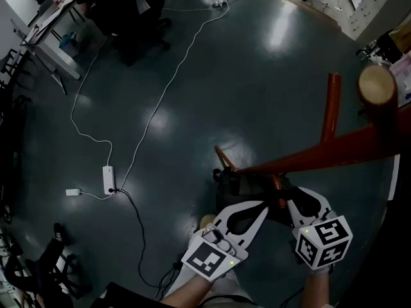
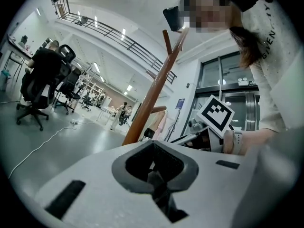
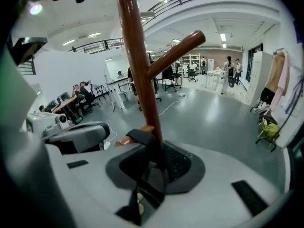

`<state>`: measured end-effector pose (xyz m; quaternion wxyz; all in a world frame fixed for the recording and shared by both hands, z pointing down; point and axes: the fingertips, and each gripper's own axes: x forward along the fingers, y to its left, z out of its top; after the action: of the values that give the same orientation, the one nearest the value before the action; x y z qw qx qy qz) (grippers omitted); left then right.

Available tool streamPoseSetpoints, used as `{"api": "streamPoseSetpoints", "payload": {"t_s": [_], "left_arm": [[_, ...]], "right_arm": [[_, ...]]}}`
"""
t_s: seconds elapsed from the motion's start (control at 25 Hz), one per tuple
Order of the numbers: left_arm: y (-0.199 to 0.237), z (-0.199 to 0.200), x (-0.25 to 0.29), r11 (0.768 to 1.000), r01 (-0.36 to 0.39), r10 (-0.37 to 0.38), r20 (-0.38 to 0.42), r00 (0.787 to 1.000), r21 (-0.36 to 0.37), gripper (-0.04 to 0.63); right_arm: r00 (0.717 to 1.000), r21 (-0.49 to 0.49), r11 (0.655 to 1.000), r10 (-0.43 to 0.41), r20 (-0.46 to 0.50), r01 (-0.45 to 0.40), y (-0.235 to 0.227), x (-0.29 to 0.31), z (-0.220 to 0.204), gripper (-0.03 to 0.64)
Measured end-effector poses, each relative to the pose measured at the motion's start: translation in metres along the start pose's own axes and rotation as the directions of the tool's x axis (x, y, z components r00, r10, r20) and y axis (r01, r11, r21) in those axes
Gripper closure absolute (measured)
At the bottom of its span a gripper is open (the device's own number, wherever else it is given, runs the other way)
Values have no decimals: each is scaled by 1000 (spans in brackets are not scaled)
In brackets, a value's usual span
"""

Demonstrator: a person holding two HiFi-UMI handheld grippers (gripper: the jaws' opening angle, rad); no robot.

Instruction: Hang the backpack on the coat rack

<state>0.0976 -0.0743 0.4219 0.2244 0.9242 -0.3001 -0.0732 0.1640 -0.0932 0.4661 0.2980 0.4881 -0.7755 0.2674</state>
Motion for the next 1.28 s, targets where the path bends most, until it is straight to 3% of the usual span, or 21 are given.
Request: {"api": "streamPoseSetpoints", "payload": {"t_s": [0.24,0.56,0.8,1.04,1.08,1.28], "left_arm": [[-1,-1,1,1000,1,-1,-6,1000,-7,586],[-1,-1,-6,1000,-1,1,-1,1000,-11,586],[-3,-5,-12,1000,-5,5,-4,1000,-6,586],[-11,2,-24,1000,2,-2,-2,1000,11,586],[-13,4,-27,1000,5,-5,0,1000,15,586],[-24,17,-41,999,16,-16,5,1000,41,586]], "right_arm": [[1000,1,1000,11,-3,-11,-3,1,-2,545],[994,151,984,82,75,-92,1,-7,-7,538],[956,347,900,193,221,-262,18,-14,-17,540],[883,432,786,298,362,-443,56,-34,-21,549],[883,422,793,297,363,-440,61,-37,-21,565],[915,235,919,230,332,-316,79,-59,-11,578]]}}
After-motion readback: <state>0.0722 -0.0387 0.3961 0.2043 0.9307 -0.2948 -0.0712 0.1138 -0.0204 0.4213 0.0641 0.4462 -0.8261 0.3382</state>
